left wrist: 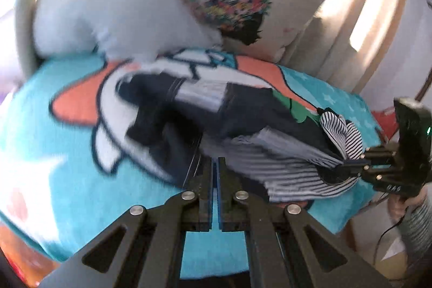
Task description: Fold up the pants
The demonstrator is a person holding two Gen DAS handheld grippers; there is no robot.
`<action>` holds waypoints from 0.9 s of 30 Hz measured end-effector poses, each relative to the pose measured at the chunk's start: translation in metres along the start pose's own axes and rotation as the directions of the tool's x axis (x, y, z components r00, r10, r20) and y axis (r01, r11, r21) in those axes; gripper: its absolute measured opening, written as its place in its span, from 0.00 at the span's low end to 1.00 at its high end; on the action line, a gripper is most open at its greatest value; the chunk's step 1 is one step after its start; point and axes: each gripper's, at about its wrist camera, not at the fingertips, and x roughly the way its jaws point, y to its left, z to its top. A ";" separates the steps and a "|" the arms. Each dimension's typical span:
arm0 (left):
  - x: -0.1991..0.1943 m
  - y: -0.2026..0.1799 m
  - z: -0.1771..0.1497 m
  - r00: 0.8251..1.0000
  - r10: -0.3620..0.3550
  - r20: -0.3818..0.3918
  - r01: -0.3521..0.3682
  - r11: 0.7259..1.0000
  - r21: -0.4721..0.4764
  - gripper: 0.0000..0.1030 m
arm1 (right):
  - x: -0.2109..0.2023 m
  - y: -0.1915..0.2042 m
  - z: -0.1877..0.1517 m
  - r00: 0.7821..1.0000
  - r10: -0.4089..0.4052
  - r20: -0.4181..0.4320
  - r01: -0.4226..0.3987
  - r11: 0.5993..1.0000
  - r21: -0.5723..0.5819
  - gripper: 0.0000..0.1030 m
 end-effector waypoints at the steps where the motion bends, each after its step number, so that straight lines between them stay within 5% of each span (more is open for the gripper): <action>1: 0.001 0.006 -0.004 1.000 -0.007 -0.007 0.006 1.000 -0.031 0.02 | 0.002 0.000 -0.004 1.000 -0.002 -0.005 0.002 1.000 0.003 0.06; 8: -0.019 0.013 -0.009 1.000 0.013 0.008 -0.012 0.997 -0.077 0.06 | -0.014 0.000 -0.022 0.998 0.054 0.014 -0.055 0.998 0.036 0.14; 9: -0.025 0.010 -0.005 1.000 0.004 0.027 -0.002 0.998 -0.070 0.14 | -0.022 -0.001 -0.024 0.998 0.051 0.036 -0.052 0.998 0.038 0.16; 12: -0.028 0.005 0.010 0.995 -0.016 0.099 0.025 0.996 -0.088 0.76 | -0.051 -0.013 -0.030 0.991 0.036 0.131 -0.048 0.995 0.089 0.36; 13: -0.024 0.005 0.016 0.994 -0.030 0.106 0.041 0.994 -0.106 0.79 | -0.062 -0.022 -0.031 0.985 0.025 0.172 -0.048 0.990 0.130 0.44; 20: 0.036 0.000 0.055 0.996 -0.092 0.007 0.092 0.977 -0.192 0.73 | -0.082 -0.060 -0.036 0.955 -0.051 0.291 -0.049 0.944 0.326 0.47; 21: 0.047 0.002 0.058 0.995 -0.097 -0.026 0.089 0.970 -0.226 0.47 | -0.084 -0.065 -0.038 0.951 -0.054 0.306 -0.059 0.935 0.349 0.47; 22: 0.055 0.005 0.059 0.993 -0.105 -0.060 0.087 0.964 -0.252 0.11 | -0.087 -0.073 -0.041 0.943 -0.059 0.326 -0.074 0.922 0.381 0.47; 27: 0.052 0.006 0.040 0.991 -0.092 -0.093 0.063 0.958 -0.279 0.08 | -0.106 -0.090 -0.048 0.916 -0.163 0.367 -0.032 0.881 0.471 0.47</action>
